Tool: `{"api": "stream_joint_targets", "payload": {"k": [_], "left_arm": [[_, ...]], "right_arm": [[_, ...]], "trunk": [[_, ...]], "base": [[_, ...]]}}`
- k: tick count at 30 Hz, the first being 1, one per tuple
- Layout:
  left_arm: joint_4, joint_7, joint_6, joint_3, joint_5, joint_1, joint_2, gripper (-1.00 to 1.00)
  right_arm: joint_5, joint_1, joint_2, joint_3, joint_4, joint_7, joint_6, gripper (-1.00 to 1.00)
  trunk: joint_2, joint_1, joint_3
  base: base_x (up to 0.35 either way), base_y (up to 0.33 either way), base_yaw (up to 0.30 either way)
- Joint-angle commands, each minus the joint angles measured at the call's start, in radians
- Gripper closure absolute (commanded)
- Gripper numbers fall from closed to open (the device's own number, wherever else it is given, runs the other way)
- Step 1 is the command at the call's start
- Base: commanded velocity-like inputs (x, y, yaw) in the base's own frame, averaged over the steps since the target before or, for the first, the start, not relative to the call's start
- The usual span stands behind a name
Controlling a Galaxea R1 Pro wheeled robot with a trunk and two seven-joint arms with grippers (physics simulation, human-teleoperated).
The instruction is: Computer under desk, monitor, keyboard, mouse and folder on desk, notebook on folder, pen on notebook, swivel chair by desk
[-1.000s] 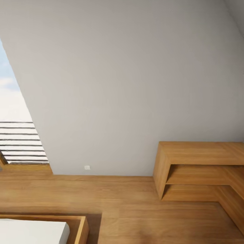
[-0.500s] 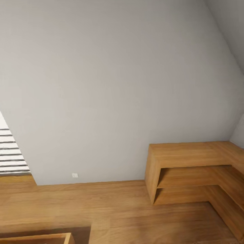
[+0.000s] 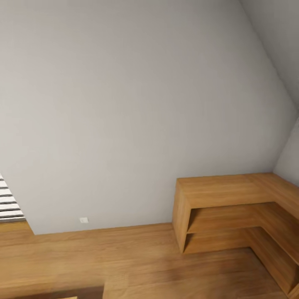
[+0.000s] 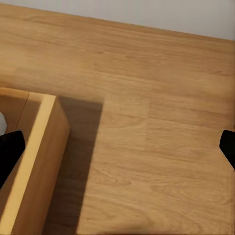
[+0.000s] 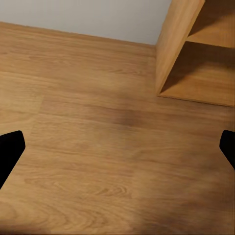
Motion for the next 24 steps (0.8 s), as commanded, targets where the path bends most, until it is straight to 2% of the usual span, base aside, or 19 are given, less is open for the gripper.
{"api": "stream_joint_targets", "payload": {"k": [1, 8, 13, 24], "left_arm": [[-0.001, 0.008, -0.003, -0.009, 0.002, -0.001, 0.001, -1.00], [-0.001, 0.008, -0.003, -0.009, 0.002, -0.001, 0.001, -1.00], [-0.001, 0.008, -0.003, -0.009, 0.002, -0.001, 0.001, -1.00], [-0.001, 0.008, -0.003, -0.009, 0.002, -0.001, 0.001, -1.00]], "right_arm": [[0.001, 0.000, 0.000, 0.008, 0.000, -0.010, 0.000, -1.00], [0.001, 0.000, 0.000, 0.008, 0.000, -0.010, 0.000, -1.00], [0.001, 0.000, 0.000, 0.008, 0.000, -0.010, 0.000, -1.00], [0.001, 0.000, 0.001, 0.008, 0.000, -0.010, 0.000, -1.00]], "trunk": [[-0.001, 0.001, -0.001], [-0.001, 0.001, -0.001], [-0.001, 0.001, -0.001], [-0.001, 0.001, -0.001]], "base": [[0.226, -0.164, -0.004], [0.228, -0.172, -0.004], [0.083, -0.063, -0.075], [0.011, -0.008, -0.202]]}}
